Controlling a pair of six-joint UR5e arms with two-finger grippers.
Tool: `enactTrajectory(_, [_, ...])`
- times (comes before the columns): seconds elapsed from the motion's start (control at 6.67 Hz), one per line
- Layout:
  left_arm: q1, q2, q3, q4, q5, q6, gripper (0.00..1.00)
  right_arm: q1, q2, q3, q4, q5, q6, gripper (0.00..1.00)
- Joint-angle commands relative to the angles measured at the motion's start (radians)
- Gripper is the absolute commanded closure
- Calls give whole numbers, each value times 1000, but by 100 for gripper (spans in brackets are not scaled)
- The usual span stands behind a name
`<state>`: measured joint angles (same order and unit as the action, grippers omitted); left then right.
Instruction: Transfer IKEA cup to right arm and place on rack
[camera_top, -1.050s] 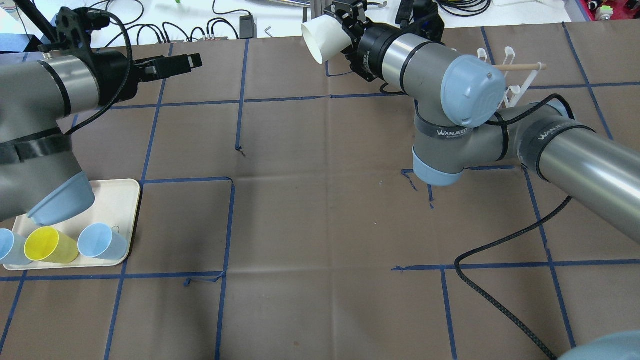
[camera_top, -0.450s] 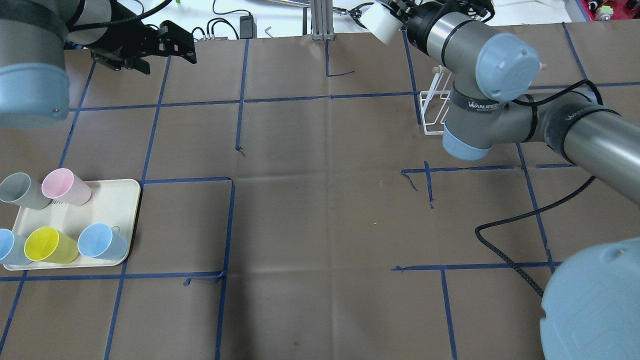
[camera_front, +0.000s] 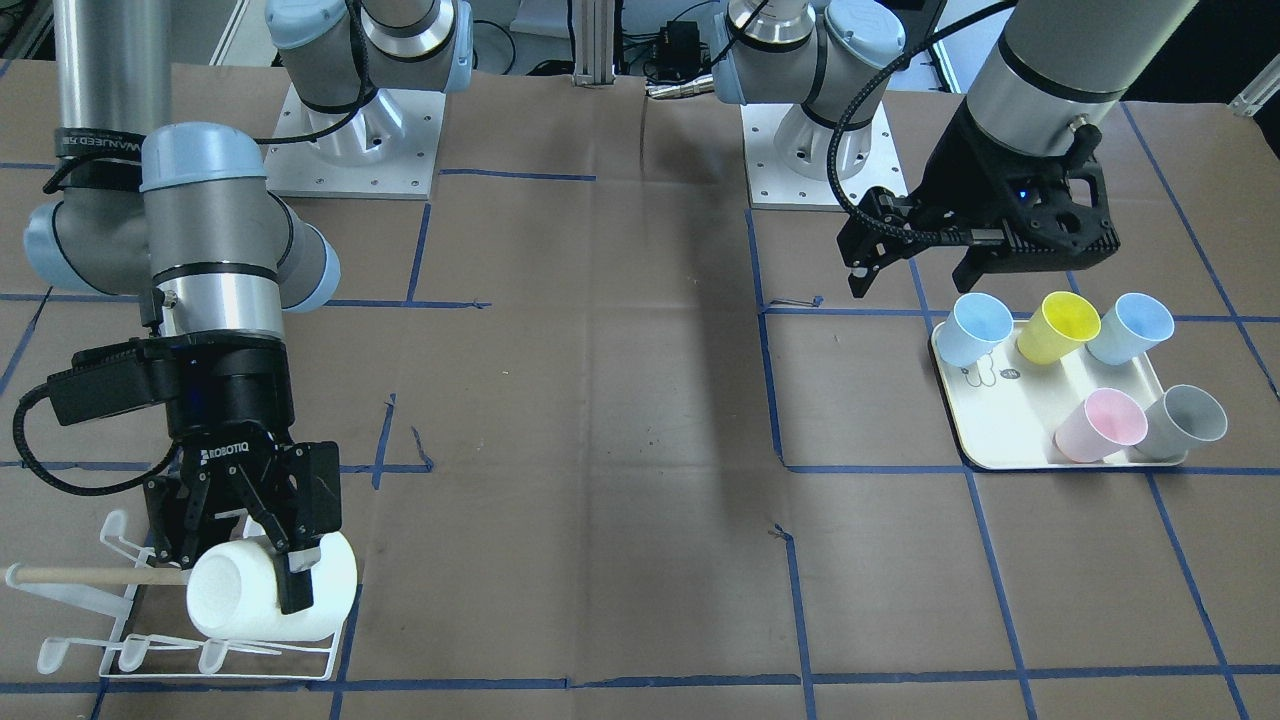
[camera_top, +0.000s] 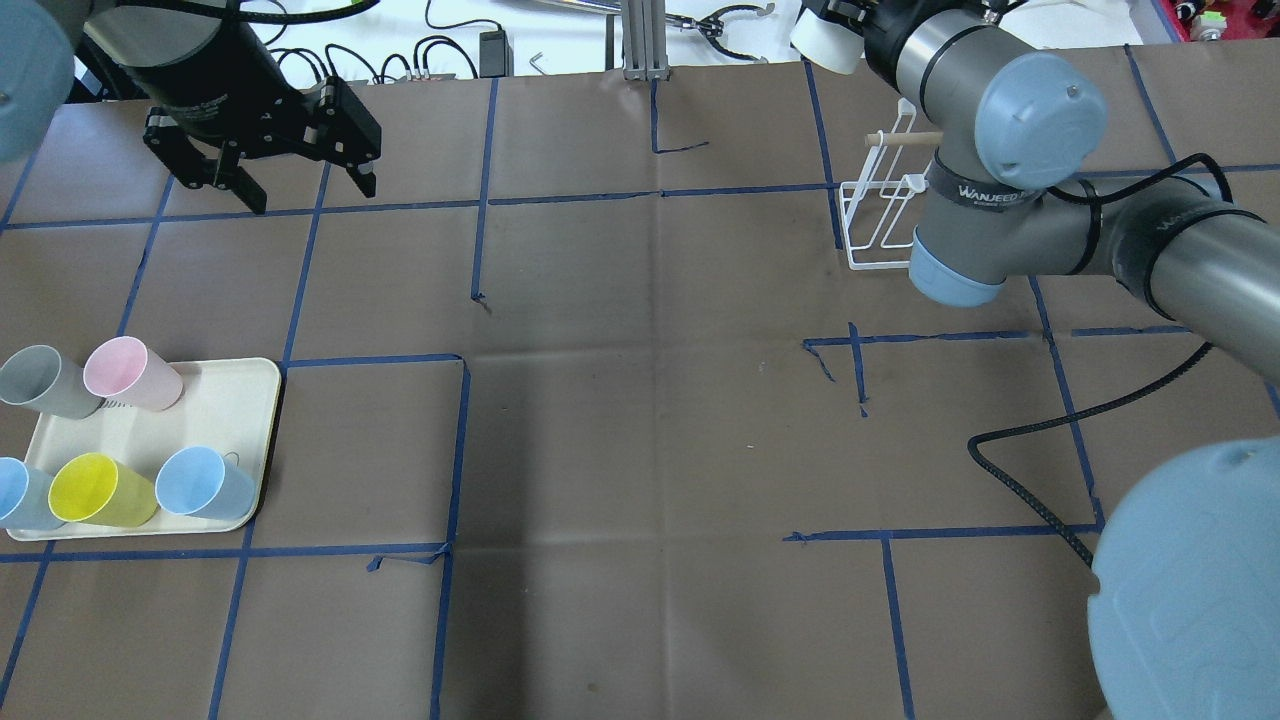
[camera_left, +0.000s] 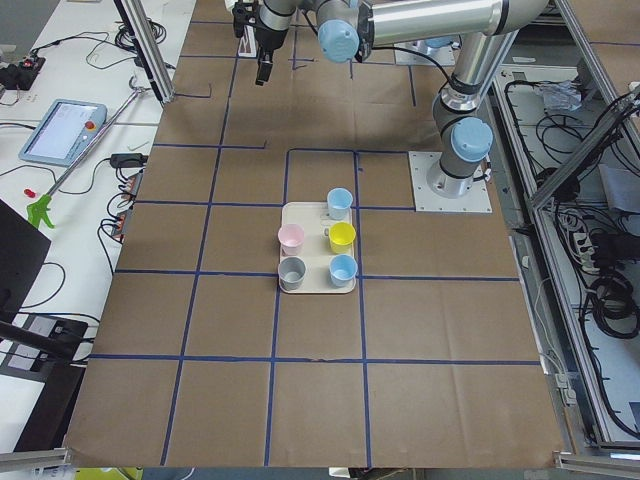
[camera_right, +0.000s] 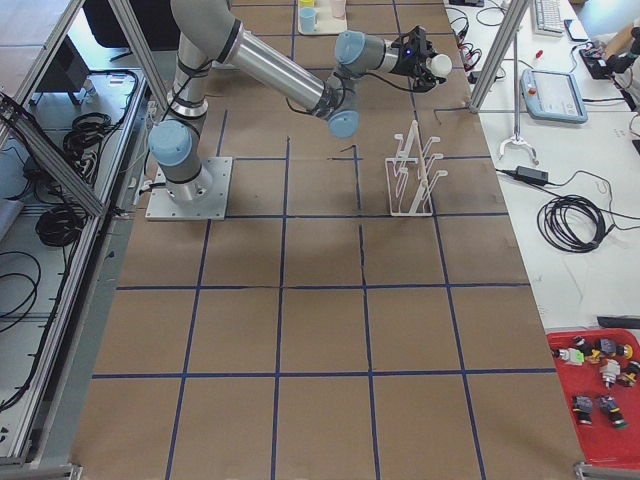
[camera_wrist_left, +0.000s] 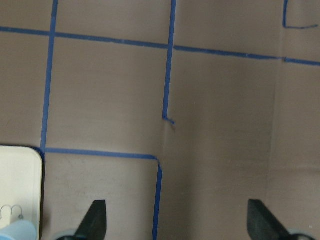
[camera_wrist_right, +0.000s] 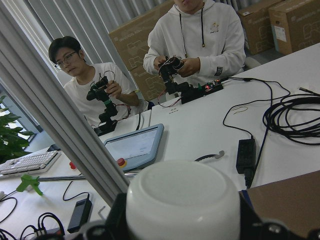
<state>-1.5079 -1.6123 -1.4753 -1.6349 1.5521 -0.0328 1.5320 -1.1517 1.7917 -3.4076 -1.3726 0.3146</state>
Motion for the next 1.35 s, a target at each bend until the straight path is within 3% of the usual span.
enactTrajectory(0.0, [24,79,-54,-86,22,8,1,-7,23,-6,-1,-167,-159,73])
enactTrajectory(0.3, [168,139,-149,-74,20,182,1,-10,62,-31,-2,-296,-241,73])
enactTrajectory(0.45, [263,159,-205,-69,48,291,1,-10,78,-29,-5,-312,-247,73])
enactTrajectory(0.9, [455,158,-431,213,66,519,1,-10,151,-75,-110,-310,-246,73])
enactTrajectory(1.2, [456,137,-567,393,63,518,1,-9,184,-52,-166,-312,-246,73])
